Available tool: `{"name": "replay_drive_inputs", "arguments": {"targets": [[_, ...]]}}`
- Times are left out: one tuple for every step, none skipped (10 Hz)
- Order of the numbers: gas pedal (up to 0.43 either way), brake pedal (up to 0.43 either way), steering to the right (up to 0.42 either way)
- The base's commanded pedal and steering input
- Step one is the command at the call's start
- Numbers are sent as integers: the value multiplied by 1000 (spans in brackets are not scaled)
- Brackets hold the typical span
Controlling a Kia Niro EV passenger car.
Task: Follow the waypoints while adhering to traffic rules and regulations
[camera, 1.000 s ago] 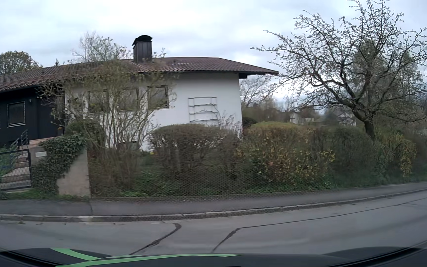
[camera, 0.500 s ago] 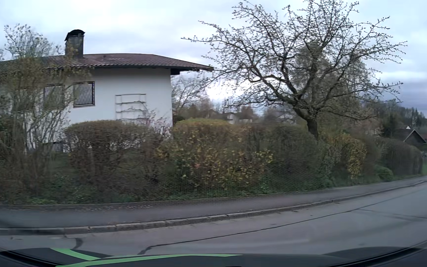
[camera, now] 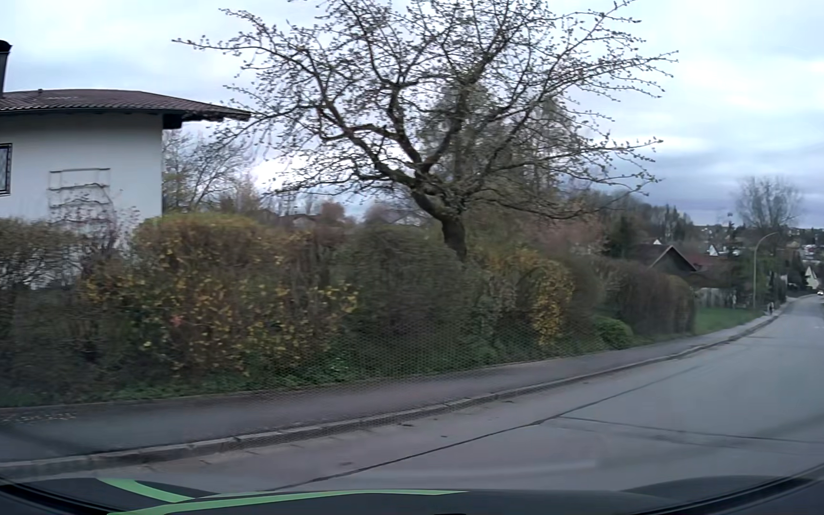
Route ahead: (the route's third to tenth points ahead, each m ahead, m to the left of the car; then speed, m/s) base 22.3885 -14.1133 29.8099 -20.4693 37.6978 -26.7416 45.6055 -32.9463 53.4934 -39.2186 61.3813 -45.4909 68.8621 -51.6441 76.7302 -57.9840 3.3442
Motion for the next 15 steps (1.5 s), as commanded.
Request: {"name": "replay_drive_inputs", "arguments": {"targets": [[0, 0, 675], [0, 6, 660], [0, 6, 640], [0, 0, 620], [0, 0, 591], [0, 6, 561], [0, 6, 531], [0, 6, 494], [0, 6, 456], [0, 6, 411], [0, 6, 374], [0, 6, 332], [0, 6, 290], [0, 6, 242], [0, 6, 207]]}}
